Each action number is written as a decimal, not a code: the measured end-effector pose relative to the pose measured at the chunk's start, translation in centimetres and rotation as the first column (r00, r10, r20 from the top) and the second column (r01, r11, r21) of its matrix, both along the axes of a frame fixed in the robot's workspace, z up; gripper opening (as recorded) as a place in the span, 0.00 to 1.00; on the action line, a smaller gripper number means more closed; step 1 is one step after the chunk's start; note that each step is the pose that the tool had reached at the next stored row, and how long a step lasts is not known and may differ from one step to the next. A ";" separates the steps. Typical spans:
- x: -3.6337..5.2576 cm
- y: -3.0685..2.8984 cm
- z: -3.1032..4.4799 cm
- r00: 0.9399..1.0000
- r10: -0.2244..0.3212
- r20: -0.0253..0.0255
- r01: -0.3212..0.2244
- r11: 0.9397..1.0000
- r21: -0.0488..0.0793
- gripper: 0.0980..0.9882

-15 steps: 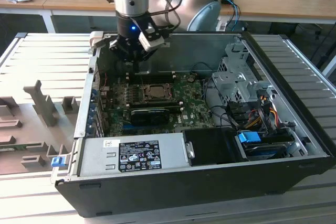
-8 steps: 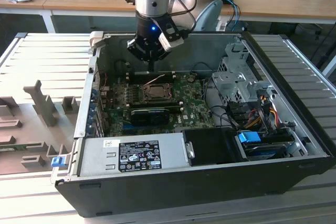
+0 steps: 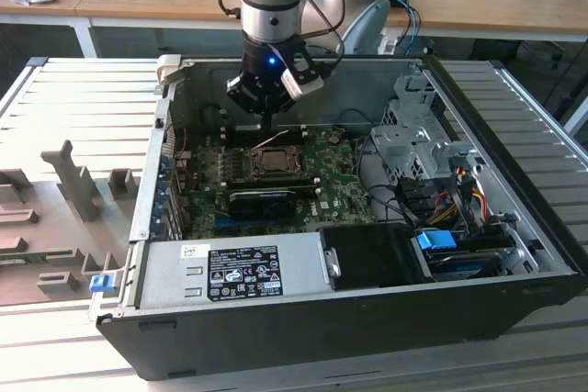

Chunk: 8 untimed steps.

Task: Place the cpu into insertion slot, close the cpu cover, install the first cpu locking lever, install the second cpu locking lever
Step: 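Install the first cpu locking lever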

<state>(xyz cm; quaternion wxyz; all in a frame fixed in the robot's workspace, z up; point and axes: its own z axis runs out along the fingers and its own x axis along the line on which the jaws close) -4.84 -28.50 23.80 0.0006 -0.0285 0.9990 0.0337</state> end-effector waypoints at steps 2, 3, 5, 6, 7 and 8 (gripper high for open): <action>0.27 0.03 -0.39 1.000 0.000 0.000 0.000 1.000 0.000 0.01; 0.40 0.05 -0.58 1.000 0.000 0.000 0.000 1.000 0.000 0.01; 0.50 0.07 -0.81 1.000 0.000 0.000 0.000 1.000 0.000 0.01; 0.55 0.07 -0.89 1.000 0.000 0.000 0.000 1.000 0.000 0.01; 0.64 0.07 -1.00 1.000 0.000 0.000 0.000 1.000 0.000 0.01; 0.75 0.07 -1.11 1.000 0.000 0.000 0.000 1.000 0.000 0.01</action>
